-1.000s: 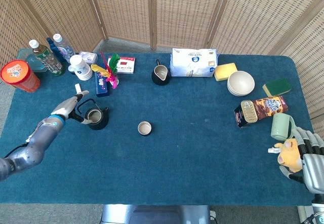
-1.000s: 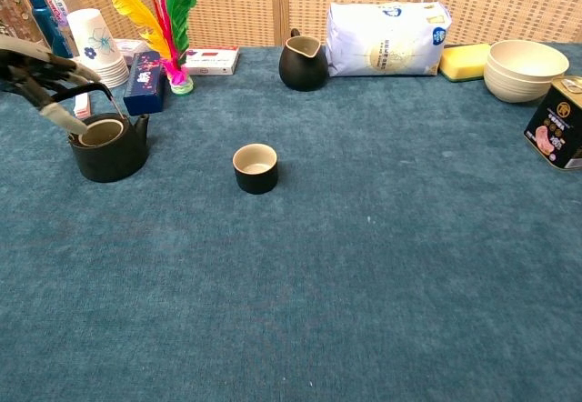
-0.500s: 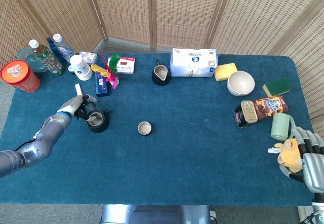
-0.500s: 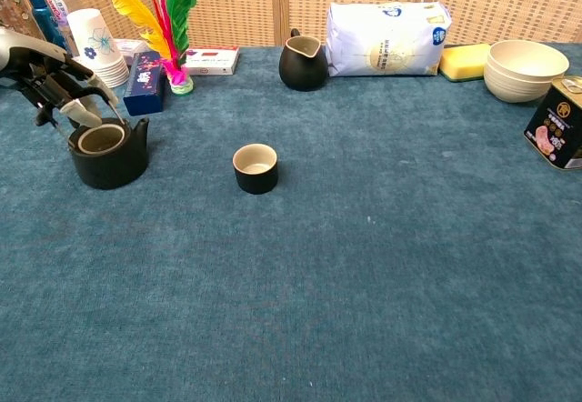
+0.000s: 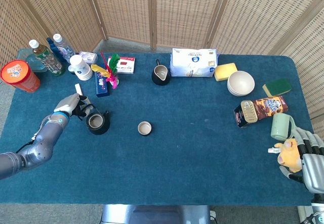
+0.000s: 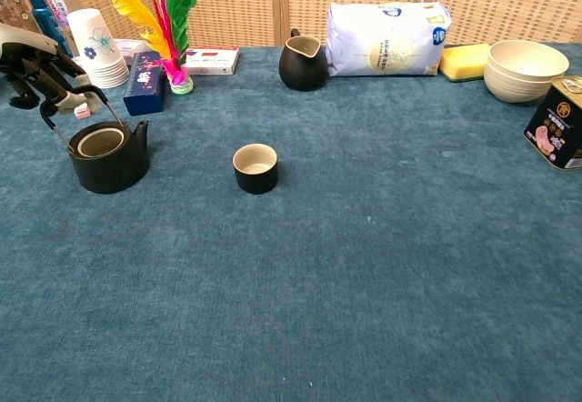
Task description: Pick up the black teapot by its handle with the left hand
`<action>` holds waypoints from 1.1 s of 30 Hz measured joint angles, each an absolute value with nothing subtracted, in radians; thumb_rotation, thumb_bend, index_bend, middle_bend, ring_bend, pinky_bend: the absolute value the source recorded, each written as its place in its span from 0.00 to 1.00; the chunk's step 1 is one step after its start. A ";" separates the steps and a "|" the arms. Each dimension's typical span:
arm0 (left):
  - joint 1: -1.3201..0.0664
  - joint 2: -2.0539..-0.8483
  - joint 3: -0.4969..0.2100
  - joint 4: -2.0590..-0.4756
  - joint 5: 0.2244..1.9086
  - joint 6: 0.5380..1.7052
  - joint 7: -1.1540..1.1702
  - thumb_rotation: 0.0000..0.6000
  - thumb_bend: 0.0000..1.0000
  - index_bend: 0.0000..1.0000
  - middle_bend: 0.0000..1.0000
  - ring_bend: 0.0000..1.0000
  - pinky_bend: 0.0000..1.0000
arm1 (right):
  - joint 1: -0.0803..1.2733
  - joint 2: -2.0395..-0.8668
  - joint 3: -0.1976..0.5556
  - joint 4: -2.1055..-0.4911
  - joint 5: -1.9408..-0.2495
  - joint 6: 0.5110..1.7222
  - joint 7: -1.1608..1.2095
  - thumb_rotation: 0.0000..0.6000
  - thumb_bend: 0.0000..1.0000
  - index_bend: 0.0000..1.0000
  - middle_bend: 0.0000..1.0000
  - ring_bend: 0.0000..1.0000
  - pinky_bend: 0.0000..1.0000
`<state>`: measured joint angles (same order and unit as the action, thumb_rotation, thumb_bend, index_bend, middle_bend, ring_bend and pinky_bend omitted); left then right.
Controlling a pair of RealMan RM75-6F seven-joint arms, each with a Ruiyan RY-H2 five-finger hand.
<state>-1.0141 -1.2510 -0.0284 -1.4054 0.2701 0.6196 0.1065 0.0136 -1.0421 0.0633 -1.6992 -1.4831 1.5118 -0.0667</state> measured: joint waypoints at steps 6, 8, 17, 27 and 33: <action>-1.003 -1.263 -0.043 -1.434 0.328 0.689 0.116 1.00 0.75 0.63 0.83 0.76 0.98 | 0.012 -1.038 0.062 -1.700 -1.486 1.515 -0.059 0.97 0.00 0.00 0.00 0.00 0.00; -0.995 -1.262 -0.049 -1.454 0.362 0.714 0.119 1.00 0.75 0.65 0.84 0.77 0.99 | 0.012 -1.038 0.061 -1.700 -1.488 1.515 -0.057 0.97 0.00 0.00 0.00 0.00 0.00; -0.943 -1.244 -0.074 -1.538 0.570 0.831 0.119 1.00 0.75 0.65 0.84 0.76 0.99 | 0.009 -1.036 0.058 -1.704 -1.490 1.518 -0.058 0.97 0.00 0.00 0.00 0.00 0.00; -0.916 -1.197 -0.062 -1.627 0.836 0.887 0.173 1.00 0.73 0.67 0.84 0.74 0.99 | 0.008 -1.035 0.059 -1.706 -1.484 1.518 -0.062 0.97 0.00 0.00 0.00 0.00 0.00; -0.900 -1.173 -0.042 -1.675 1.043 0.943 0.228 1.00 0.72 0.67 0.84 0.74 0.99 | 0.007 -1.033 0.060 -1.709 -1.482 1.520 -0.061 0.97 0.00 0.00 0.00 0.00 0.00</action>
<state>-0.8995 -1.1725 -0.0424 -1.6746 1.0426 0.9429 0.2282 0.0067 -1.0332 0.0597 -1.7087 -1.4817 1.5203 -0.0606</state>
